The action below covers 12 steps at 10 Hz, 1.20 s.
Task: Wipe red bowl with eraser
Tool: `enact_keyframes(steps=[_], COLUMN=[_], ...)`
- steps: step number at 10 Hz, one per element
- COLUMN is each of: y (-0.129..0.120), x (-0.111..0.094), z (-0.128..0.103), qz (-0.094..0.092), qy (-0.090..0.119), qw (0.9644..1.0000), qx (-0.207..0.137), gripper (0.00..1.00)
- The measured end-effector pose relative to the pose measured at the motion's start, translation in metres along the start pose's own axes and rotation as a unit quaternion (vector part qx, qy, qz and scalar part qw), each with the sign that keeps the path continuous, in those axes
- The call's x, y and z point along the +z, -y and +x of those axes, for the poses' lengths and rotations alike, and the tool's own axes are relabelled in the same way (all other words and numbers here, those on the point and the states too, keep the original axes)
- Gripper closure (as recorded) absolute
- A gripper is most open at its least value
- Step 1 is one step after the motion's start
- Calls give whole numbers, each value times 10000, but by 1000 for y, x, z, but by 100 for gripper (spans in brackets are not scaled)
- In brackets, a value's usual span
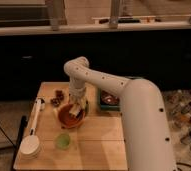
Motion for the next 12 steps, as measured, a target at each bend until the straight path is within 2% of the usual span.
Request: enact_keyframes(steps=[2, 6, 9, 12], y=[20, 59, 64, 44], x=[5, 17, 15, 13], z=[3, -25, -62, -75], qz=[-16, -190, -259, -278], qy=[62, 81, -48, -142], qw=[10000, 9975, 9927, 9923], qx=[-77, -682, -1179, -1203], gripper=[100, 100, 100, 100])
